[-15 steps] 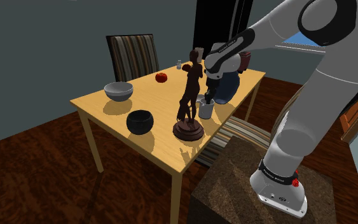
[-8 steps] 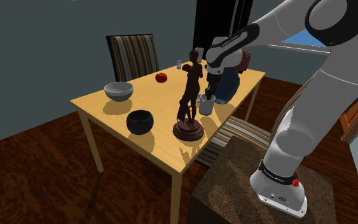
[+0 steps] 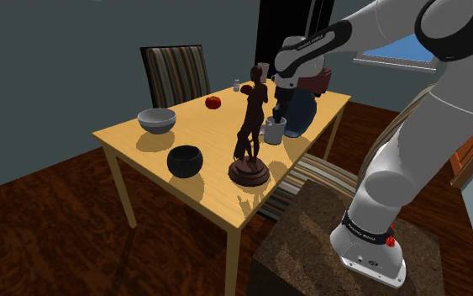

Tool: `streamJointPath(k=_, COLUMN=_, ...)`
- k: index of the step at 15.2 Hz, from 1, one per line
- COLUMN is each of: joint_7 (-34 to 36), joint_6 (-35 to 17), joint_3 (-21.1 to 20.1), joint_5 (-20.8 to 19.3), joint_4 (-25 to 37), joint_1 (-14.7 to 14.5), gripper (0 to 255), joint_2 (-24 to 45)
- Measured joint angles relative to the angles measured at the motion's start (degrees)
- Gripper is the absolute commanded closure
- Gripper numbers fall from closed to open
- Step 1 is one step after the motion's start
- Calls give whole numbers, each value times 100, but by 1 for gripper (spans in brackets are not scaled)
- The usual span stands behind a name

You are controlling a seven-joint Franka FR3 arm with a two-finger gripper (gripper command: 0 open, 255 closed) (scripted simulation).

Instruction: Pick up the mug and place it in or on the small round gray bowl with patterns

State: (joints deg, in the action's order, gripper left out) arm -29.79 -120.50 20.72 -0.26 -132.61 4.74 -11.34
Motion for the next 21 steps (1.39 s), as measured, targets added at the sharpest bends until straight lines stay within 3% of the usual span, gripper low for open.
streamJointPath(k=21, joint_7=326, joint_6=1517, joint_3=-217, joint_5=-69, joint_4=1166, joint_1=-75, gripper=255, joint_2=-375)
